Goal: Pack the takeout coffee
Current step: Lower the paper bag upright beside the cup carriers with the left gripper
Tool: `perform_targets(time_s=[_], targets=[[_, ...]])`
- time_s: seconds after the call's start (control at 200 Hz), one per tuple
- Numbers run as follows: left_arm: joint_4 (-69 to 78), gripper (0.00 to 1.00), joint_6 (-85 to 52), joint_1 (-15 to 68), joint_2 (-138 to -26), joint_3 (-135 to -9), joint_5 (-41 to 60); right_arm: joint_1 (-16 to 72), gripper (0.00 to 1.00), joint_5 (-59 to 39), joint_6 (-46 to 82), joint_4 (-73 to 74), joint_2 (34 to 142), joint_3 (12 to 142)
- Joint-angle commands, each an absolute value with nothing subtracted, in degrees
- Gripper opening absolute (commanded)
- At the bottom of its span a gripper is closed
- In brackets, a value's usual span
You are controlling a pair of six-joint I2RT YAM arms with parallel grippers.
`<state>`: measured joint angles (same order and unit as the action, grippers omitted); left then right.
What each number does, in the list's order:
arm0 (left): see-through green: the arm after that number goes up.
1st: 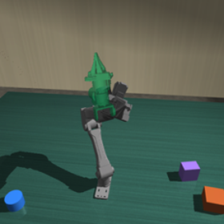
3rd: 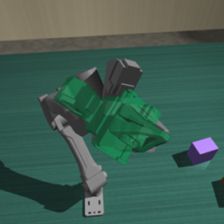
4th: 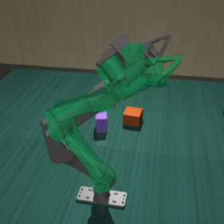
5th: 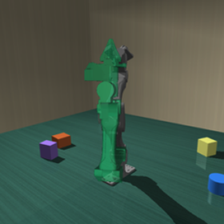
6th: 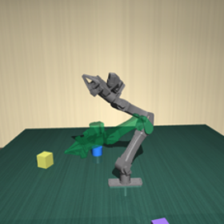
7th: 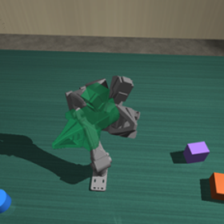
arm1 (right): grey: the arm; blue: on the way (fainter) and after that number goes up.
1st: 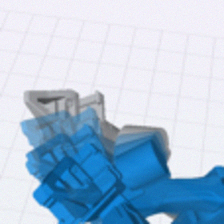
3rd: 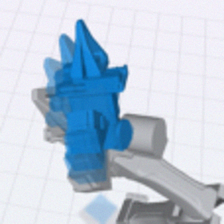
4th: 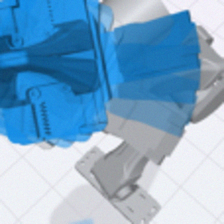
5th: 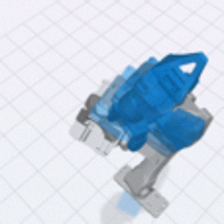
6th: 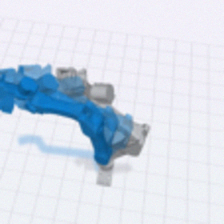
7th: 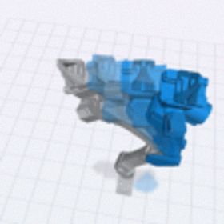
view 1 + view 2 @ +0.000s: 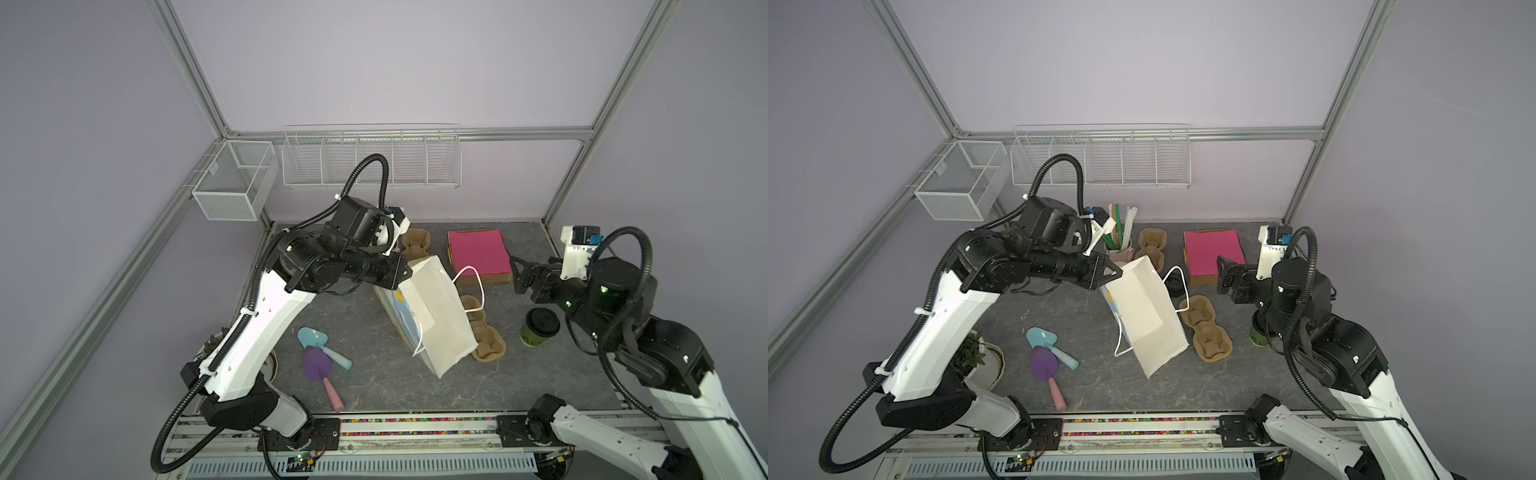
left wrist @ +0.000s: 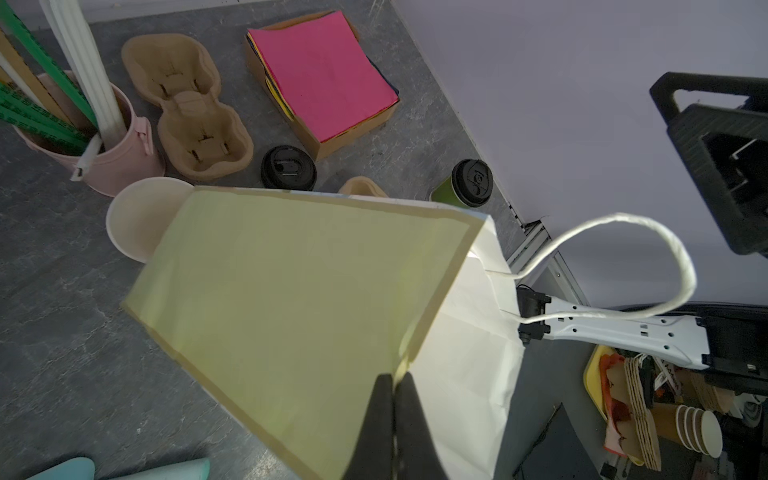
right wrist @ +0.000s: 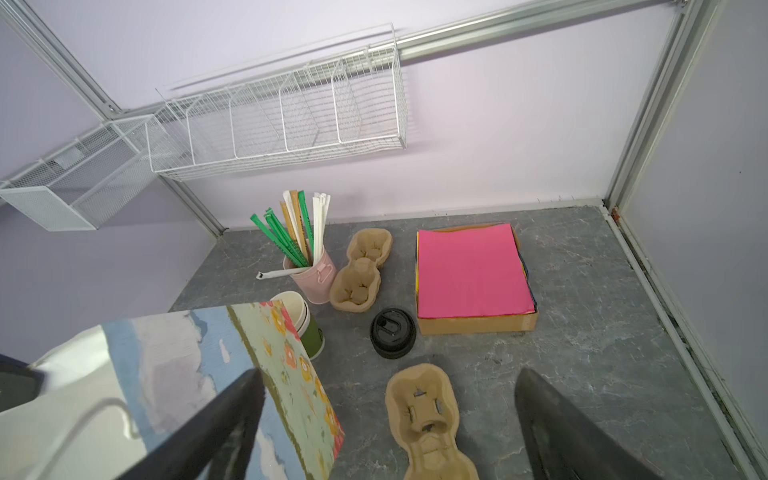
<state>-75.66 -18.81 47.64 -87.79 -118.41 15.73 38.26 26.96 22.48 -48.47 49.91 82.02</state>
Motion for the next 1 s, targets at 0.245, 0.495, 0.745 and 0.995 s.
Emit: perform_targets(time_s=[0.245, 0.495, 0.745, 0.995], targets=[[-74.7, 0.00, -13.9, 47.8, -91.3, -115.0, 21.3, 36.2, 0.92, 25.1, 24.7, -57.5, 56.0, 77.6], [-73.8, 0.00, -13.4, 47.3, -92.5, -113.8, 23.6, 31.5, 0.91, 19.7, 24.8, -56.8, 55.2, 74.9], [-73.7, 0.00, -11.3, 46.3, -95.5, -114.7, 24.8, 29.3, 0.91, 15.2, 24.0, -56.2, 57.0, 73.9], [-75.9, 0.02, -10.0, 43.0, -102.3, -120.6, 28.7, 27.3, 0.91, 12.8, 23.5, -55.5, 58.6, 73.5]])
